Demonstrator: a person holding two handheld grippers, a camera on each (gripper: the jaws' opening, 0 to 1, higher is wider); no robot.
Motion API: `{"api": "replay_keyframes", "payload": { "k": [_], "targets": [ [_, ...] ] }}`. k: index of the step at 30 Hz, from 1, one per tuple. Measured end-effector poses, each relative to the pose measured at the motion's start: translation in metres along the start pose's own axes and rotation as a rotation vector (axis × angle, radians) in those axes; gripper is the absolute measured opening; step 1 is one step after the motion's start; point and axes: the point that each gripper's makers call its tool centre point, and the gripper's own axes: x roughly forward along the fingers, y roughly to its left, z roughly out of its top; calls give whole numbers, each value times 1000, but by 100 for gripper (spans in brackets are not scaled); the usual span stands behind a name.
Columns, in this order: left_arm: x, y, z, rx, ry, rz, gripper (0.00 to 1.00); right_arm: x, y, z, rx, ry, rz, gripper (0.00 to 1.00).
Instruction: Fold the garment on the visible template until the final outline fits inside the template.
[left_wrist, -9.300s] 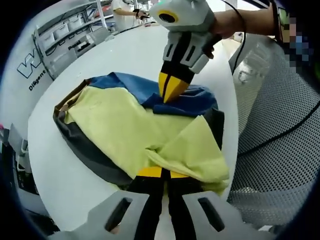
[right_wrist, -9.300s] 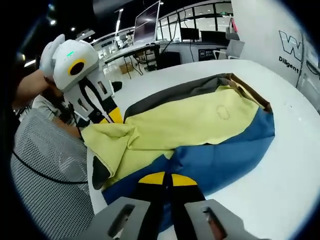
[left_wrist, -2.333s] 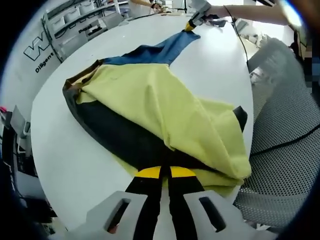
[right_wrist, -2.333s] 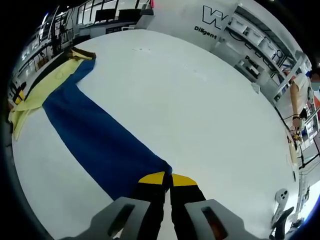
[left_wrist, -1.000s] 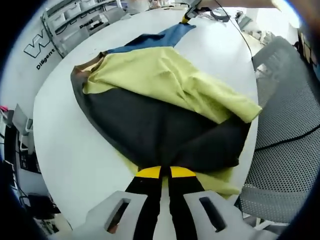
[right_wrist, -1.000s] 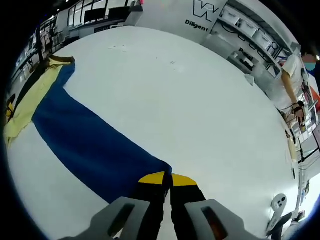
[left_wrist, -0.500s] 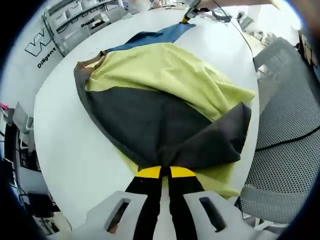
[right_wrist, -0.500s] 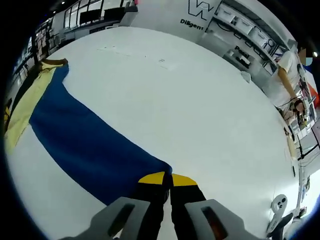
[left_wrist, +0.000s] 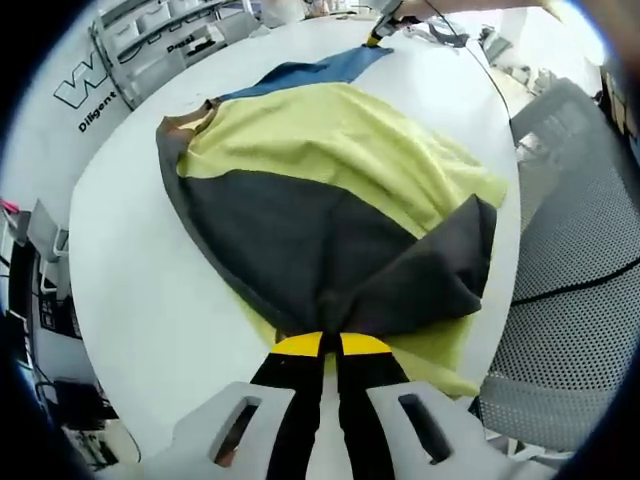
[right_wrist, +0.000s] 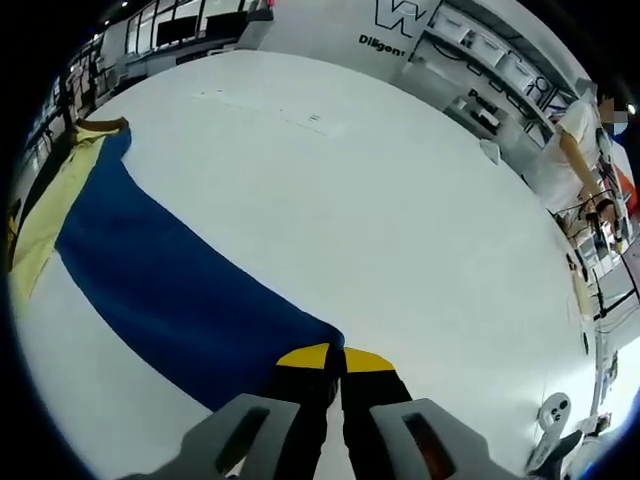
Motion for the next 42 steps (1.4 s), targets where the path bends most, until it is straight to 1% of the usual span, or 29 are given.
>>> {"api": "replay_keyframes", "payload": {
  "k": [4,9,11,15,17,19,23,25,27,30,31,32,33,34,35,36,38,40,42],
  "targets": [
    [0,0,0,-4,0,1,1,1,-4,-1,19,6,-2,0],
    [0,0,0,-5,0,2,1,-1,-2,-2,47,6,-5,0],
    [0,-1,0,-5,0,1,1,-4,-5,-2,56,3,-22,5],
    [0,-1,0,-21,-10,2,2,-18,-9,9,136,-79,-62,20],
    [-1,-1,0,-25,-18,5,2,-25,-5,11,136,-98,-60,23],
    [-1,-1,0,-28,-24,8,2,-29,-1,13,129,-111,-56,24],
    [-1,-1,1,-35,-31,19,2,-41,17,17,125,-147,-30,27],
    [-1,-1,1,-35,-33,24,2,-48,28,19,147,-162,-11,27],
    [-2,0,1,-44,-36,31,2,-54,41,20,162,-169,6,29],
    [-2,0,1,-53,-39,38,2,-62,61,23,157,-189,40,31],
    [-2,-1,0,-52,-40,40,2,-66,68,23,153,-196,44,30],
    [-2,0,1,-50,-40,41,2,-68,70,26,164,-222,43,26],
    [-2,0,1,-50,-40,42,2,-73,79,27,127,-235,54,21],
    [-2,0,1,-49,-38,46,2,-74,85,25,103,-222,60,23],
    [-2,-1,1,-49,-38,49,2,-76,89,25,118,-227,63,26],
    [-2,-1,1,-47,-39,53,2,-79,97,25,130,-237,86,30],
    [-2,0,1,-60,-45,57,2,-84,108,24,160,-237,116,26],
    [-2,0,0,-77,-51,64,2,-87,117,24,145,-244,124,29],
    [-2,0,0,-73,-54,68,2,-91,127,23,118,-245,141,27]
  ]
}}
